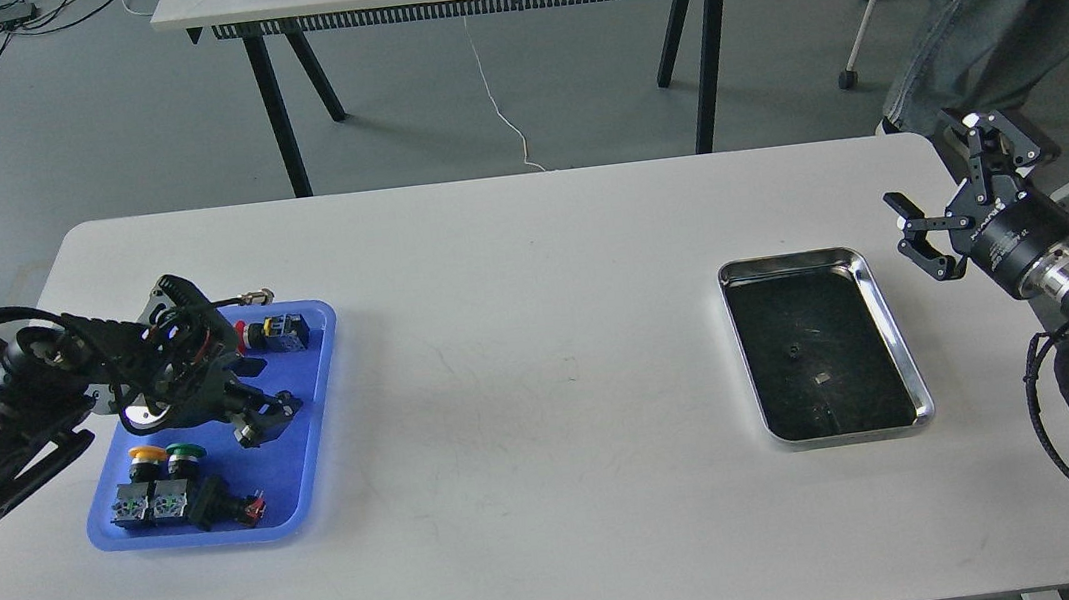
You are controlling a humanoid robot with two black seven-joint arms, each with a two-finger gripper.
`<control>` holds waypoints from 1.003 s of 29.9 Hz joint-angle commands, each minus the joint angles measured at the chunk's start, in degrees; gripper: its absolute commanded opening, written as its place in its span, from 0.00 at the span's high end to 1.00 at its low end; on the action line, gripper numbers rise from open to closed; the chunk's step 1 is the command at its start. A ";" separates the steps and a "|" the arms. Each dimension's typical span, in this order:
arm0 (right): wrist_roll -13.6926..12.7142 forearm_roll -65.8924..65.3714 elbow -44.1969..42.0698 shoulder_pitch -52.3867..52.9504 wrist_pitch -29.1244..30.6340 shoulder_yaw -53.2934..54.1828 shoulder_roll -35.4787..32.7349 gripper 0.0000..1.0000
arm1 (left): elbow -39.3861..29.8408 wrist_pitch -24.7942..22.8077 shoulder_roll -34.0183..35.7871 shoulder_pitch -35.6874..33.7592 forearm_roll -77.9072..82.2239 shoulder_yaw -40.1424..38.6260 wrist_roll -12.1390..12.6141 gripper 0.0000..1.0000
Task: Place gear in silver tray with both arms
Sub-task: 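Close the left gripper on the second black gear and lift it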
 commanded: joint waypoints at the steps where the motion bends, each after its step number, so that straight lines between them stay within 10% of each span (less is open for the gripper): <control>1: -0.01 0.00 0.00 -0.28 0.00 -0.01 -0.29 0.01 | 0.55 0.00 -0.48 0.07 0.00 0.05 0.00 0.33; 30: -0.01 0.09 0.09 -0.72 0.17 0.08 -0.82 0.01 | 2.93 0.00 -2.24 0.77 0.00 0.23 0.00 0.50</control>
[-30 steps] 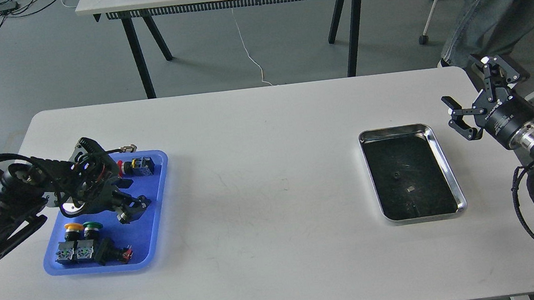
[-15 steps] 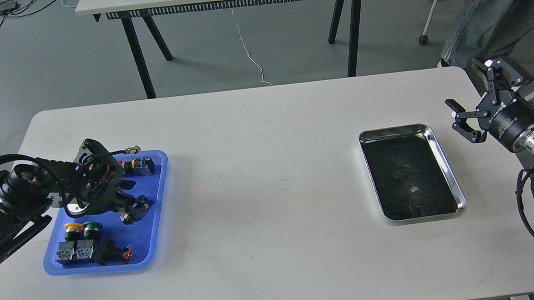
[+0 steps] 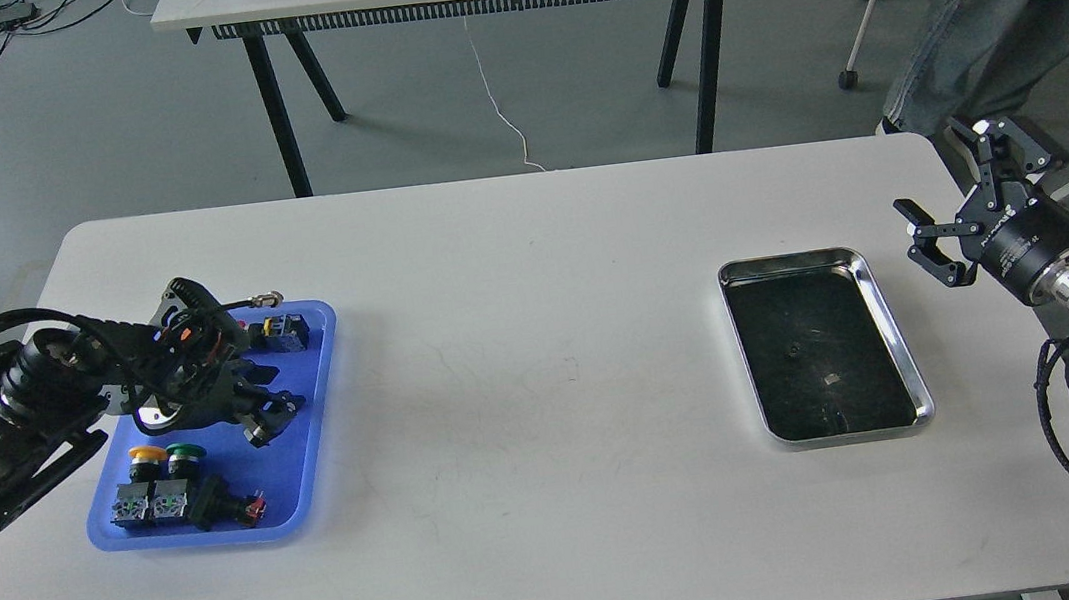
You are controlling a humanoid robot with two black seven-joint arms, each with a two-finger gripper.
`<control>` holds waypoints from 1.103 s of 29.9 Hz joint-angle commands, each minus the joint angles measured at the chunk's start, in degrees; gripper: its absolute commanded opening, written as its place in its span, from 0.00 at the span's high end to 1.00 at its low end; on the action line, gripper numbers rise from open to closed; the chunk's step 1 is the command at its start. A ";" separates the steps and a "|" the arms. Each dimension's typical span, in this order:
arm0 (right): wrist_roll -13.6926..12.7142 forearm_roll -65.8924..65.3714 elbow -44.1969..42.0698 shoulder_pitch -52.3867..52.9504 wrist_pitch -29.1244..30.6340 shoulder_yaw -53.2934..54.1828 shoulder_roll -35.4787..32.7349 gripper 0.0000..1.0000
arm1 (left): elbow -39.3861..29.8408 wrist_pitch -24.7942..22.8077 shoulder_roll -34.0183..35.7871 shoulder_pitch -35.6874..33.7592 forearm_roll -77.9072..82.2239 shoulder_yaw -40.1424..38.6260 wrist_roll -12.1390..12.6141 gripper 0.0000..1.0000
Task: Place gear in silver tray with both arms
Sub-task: 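Close the left gripper on the second black gear and lift it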
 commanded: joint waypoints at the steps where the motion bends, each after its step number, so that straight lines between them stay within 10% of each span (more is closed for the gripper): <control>1: -0.01 0.00 0.00 0.00 -0.01 0.00 0.08 0.01 | 0.19 0.00 -0.07 0.54 0.00 0.00 0.00 0.50; 13: -0.01 0.00 0.00 0.00 -0.01 0.00 0.08 0.01 | 0.19 0.00 -0.07 0.89 0.00 -0.09 0.00 0.51; 19: -0.01 -0.09 -0.09 0.00 -0.01 0.00 0.08 0.01 | 0.89 -0.09 -0.16 0.89 0.00 0.00 0.00 0.82; 33: -0.01 0.00 0.00 0.00 -0.01 0.08 0.08 0.01 | 0.01 0.00 0.72 0.01 0.00 -0.44 0.00 0.88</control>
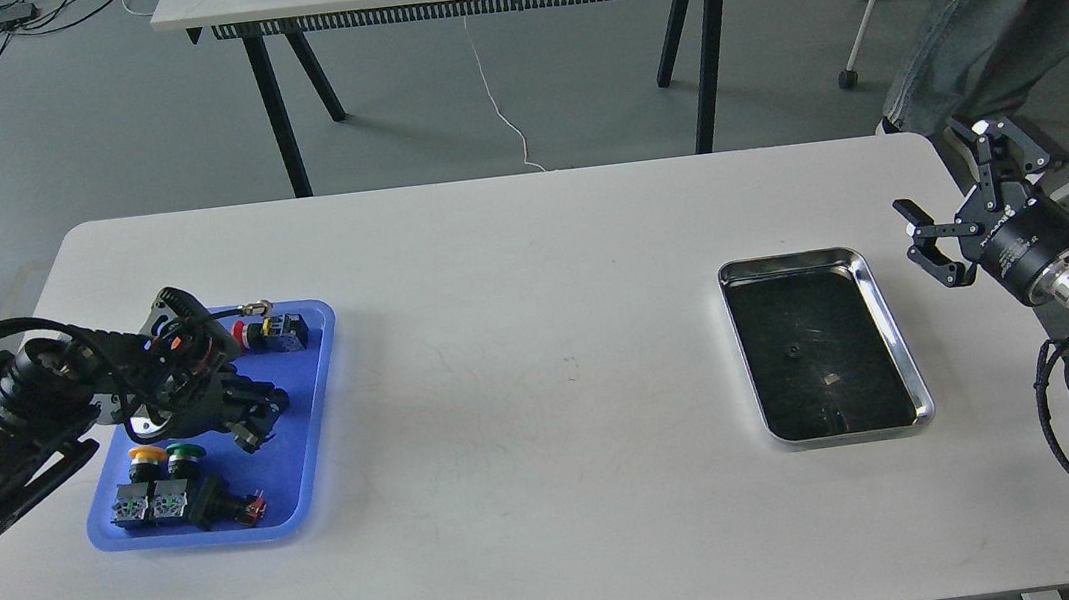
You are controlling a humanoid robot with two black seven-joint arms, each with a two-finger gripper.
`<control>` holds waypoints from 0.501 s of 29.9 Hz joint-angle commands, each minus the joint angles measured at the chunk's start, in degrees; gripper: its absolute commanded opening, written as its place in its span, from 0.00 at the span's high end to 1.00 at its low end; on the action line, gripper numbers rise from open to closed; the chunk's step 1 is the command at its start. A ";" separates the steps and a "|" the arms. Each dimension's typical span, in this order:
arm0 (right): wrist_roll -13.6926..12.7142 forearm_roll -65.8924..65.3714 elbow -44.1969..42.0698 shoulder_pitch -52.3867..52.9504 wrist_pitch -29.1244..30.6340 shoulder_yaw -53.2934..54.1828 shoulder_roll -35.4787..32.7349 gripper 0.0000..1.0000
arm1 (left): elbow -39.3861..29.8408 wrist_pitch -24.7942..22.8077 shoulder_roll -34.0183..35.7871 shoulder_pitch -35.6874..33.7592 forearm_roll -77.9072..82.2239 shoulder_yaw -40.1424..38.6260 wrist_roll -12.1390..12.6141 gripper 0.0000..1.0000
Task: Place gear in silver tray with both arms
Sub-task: 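Close the left gripper on the second black gear and lift it, then carry the second gear with the left gripper toward the table center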
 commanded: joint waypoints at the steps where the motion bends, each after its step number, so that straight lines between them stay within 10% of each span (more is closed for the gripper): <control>1: 0.00 0.03 0.00 0.00 0.00 0.17 0.02 0.01 | -1.15 0.10 0.20 -0.65 0.00 -0.62 0.00 0.88; 15: 0.00 -0.06 -0.09 0.09 0.08 1.40 0.10 0.01 | -25.39 -0.78 15.23 -5.57 0.00 -8.96 0.00 0.88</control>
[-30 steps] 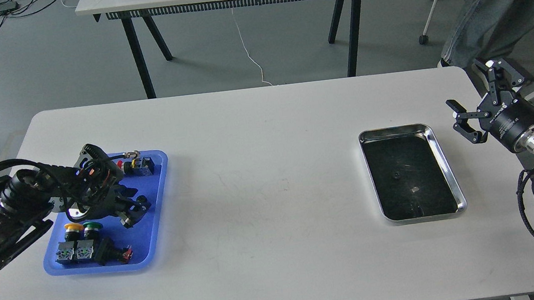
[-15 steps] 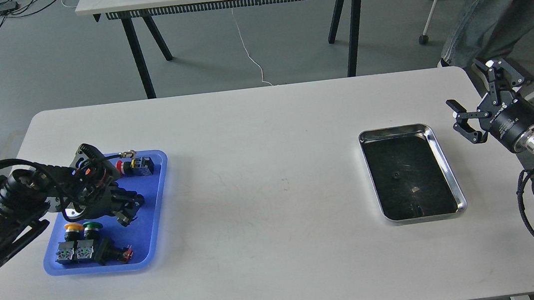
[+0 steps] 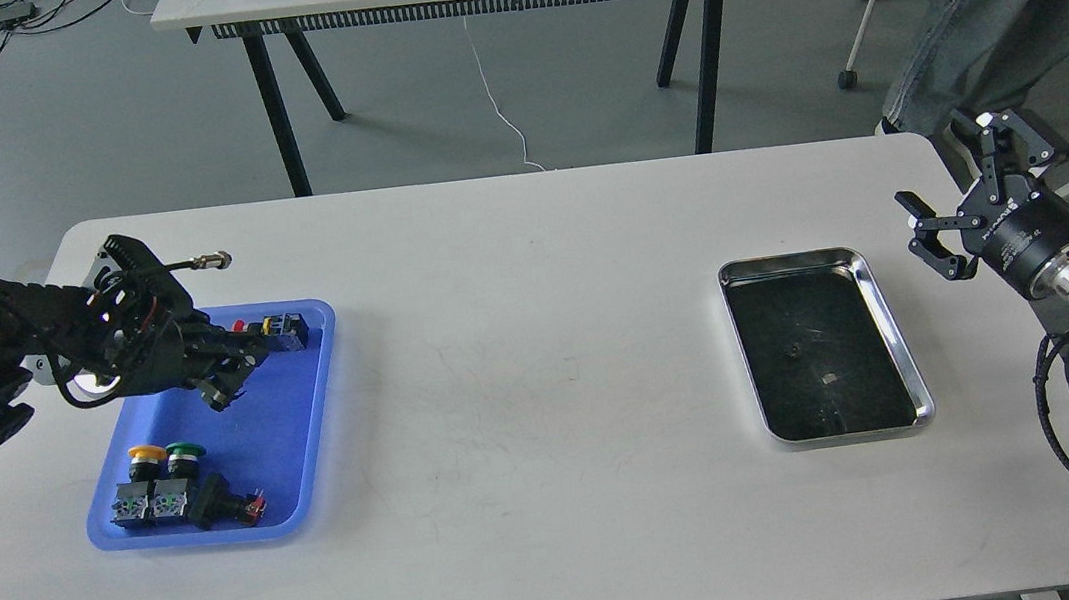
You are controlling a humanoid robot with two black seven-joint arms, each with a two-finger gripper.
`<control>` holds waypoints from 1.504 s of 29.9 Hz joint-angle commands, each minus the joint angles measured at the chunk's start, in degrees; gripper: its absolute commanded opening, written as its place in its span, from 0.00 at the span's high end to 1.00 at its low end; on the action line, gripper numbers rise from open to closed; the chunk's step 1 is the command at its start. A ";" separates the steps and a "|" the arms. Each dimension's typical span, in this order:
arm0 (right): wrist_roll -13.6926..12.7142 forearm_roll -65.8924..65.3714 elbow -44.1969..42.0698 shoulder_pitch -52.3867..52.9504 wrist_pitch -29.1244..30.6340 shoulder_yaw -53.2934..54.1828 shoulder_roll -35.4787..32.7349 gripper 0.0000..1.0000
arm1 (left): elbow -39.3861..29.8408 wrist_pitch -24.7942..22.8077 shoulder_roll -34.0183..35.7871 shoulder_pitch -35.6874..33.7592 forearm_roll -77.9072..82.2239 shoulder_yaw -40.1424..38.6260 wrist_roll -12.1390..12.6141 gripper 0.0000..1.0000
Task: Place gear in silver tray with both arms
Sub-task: 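Carry the second gear with the left gripper toward the table center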
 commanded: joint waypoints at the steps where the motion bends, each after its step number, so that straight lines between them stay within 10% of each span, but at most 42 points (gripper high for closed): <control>1: -0.01 0.00 0.00 0.00 0.01 0.60 0.08 0.01 | -7.97 -0.91 1.50 -1.73 -0.01 -3.93 0.01 0.88; 12: -0.01 0.00 0.00 1.41 0.01 0.78 0.26 0.01 | -15.65 -14.50 -17.20 -13.78 -0.01 -2.27 0.01 0.89; 27: -0.01 0.09 -0.35 15.02 0.01 -6.94 -0.09 0.01 | -0.54 -14.50 -46.12 -21.52 -0.01 14.95 0.01 0.89; 45: -0.01 0.09 -2.55 28.48 -0.25 -21.19 4.83 0.01 | 10.90 -14.50 -46.75 -18.97 -0.01 22.78 0.01 0.89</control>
